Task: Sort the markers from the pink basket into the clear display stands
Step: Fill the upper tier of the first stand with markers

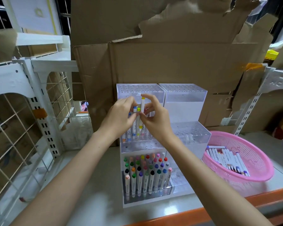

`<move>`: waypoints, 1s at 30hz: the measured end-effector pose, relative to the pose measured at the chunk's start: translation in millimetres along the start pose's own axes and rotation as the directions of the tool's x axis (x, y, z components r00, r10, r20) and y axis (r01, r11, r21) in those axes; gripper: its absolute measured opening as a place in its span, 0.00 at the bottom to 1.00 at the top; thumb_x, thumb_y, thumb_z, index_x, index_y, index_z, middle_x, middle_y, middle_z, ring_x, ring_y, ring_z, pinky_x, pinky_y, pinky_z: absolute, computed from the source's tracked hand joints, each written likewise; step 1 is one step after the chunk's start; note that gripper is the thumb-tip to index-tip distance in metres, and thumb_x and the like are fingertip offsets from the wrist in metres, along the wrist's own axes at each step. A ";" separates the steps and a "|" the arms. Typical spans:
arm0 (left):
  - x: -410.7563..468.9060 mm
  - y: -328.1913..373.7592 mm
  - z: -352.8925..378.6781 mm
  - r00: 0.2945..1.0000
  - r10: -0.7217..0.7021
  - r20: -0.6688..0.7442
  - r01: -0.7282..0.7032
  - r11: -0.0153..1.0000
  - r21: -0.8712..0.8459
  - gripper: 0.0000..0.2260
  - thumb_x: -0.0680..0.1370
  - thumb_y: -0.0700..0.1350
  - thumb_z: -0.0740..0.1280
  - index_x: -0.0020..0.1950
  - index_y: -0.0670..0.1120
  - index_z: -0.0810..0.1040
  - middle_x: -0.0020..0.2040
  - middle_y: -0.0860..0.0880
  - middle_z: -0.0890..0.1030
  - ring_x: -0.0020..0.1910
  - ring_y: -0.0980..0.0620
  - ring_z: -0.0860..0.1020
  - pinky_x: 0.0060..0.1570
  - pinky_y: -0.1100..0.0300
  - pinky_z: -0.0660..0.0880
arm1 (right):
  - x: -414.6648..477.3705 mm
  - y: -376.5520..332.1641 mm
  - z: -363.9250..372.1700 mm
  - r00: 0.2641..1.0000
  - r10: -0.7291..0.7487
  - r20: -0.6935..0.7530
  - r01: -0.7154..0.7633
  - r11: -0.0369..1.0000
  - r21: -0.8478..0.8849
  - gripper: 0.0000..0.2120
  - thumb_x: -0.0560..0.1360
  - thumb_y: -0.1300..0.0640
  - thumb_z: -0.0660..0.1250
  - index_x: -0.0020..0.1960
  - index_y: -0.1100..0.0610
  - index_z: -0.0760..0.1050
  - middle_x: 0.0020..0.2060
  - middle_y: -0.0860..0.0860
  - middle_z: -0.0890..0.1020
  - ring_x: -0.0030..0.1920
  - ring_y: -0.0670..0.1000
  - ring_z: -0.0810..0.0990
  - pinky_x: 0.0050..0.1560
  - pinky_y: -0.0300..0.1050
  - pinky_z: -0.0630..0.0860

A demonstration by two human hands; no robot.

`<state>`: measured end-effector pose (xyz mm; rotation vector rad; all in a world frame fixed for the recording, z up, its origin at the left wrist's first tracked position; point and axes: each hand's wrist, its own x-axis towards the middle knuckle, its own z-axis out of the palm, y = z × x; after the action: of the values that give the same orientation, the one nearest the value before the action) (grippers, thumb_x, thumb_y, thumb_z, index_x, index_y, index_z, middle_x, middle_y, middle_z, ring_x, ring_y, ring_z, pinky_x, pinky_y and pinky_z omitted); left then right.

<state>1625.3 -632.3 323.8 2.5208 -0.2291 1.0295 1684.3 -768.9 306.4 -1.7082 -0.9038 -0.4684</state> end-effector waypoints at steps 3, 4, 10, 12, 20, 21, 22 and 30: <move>-2.6 -1.9 2.6 0.998 0.035 -0.044 -0.034 0.999 0.019 0.07 0.73 0.39 0.72 0.47 0.42 0.74 0.41 0.49 0.76 0.41 0.50 0.75 0.41 0.50 0.76 | -0.2 0.3 -0.3 1.000 -0.006 0.004 0.006 1.000 -0.007 0.25 0.71 0.67 0.71 0.65 0.53 0.71 0.38 0.53 0.79 0.38 0.50 0.79 0.40 0.42 0.79; -2.9 -2.1 2.6 0.997 0.046 -0.062 -0.045 0.999 0.017 0.07 0.73 0.38 0.72 0.46 0.41 0.74 0.41 0.50 0.75 0.41 0.50 0.74 0.40 0.51 0.76 | -0.1 0.7 -0.3 1.000 -0.010 0.005 0.010 1.000 -0.007 0.25 0.71 0.67 0.71 0.65 0.53 0.71 0.38 0.53 0.79 0.38 0.49 0.79 0.40 0.41 0.79; -6.0 -7.3 3.9 0.995 0.079 -0.069 -0.075 0.996 0.048 0.09 0.71 0.37 0.74 0.45 0.41 0.75 0.41 0.52 0.73 0.42 0.52 0.72 0.41 0.61 0.69 | -1.0 1.2 0.2 1.000 -0.013 0.002 0.013 1.000 -0.009 0.25 0.71 0.68 0.71 0.65 0.54 0.71 0.38 0.51 0.78 0.38 0.49 0.79 0.39 0.40 0.78; -8.2 -9.0 5.6 0.995 0.072 -0.062 -0.068 0.995 0.066 0.09 0.70 0.38 0.74 0.45 0.41 0.75 0.41 0.50 0.74 0.43 0.50 0.72 0.42 0.62 0.68 | -1.5 1.0 0.2 1.000 -0.019 -0.002 0.019 1.000 -0.010 0.25 0.72 0.68 0.70 0.66 0.53 0.70 0.38 0.51 0.78 0.38 0.49 0.79 0.38 0.39 0.78; -13.5 -8.0 8.5 0.992 0.098 -0.076 -0.089 0.990 0.109 0.10 0.69 0.39 0.76 0.46 0.42 0.78 0.45 0.48 0.76 0.46 0.50 0.74 0.47 0.59 0.72 | -6.3 -0.2 -2.1 0.999 -0.040 -0.013 0.040 0.999 0.002 0.24 0.73 0.68 0.69 0.66 0.53 0.70 0.37 0.44 0.76 0.38 0.46 0.78 0.38 0.38 0.79; -14.0 -8.3 8.2 0.992 0.101 -0.073 -0.092 0.989 0.120 0.10 0.69 0.39 0.76 0.46 0.42 0.78 0.46 0.48 0.76 0.47 0.50 0.74 0.47 0.56 0.73 | -6.4 0.6 -3.0 0.999 -0.037 -0.015 0.037 0.999 0.003 0.24 0.73 0.68 0.69 0.65 0.53 0.71 0.37 0.43 0.75 0.38 0.45 0.78 0.38 0.37 0.78; -14.9 -8.9 7.4 0.992 0.102 -0.070 -0.093 0.987 0.129 0.10 0.69 0.39 0.76 0.47 0.42 0.78 0.47 0.48 0.77 0.48 0.49 0.74 0.47 0.54 0.74 | -6.6 1.3 -3.7 0.999 -0.034 -0.015 0.034 0.999 0.003 0.24 0.73 0.69 0.69 0.65 0.53 0.71 0.37 0.42 0.74 0.39 0.45 0.78 0.37 0.35 0.77; -31.4 -13.3 -1.8 0.991 0.137 0.004 -0.135 0.974 0.184 0.19 0.71 0.35 0.72 0.61 0.43 0.78 0.59 0.46 0.79 0.60 0.48 0.76 0.59 0.52 0.74 | -8.4 3.6 -3.5 1.000 -0.018 0.015 0.018 1.000 -0.021 0.21 0.75 0.65 0.69 0.65 0.52 0.70 0.38 0.47 0.76 0.38 0.45 0.79 0.40 0.34 0.77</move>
<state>1605.7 -619.5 298.9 2.6968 -0.3216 1.1634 1682.2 -775.3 299.4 -1.7256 -0.9289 -0.4793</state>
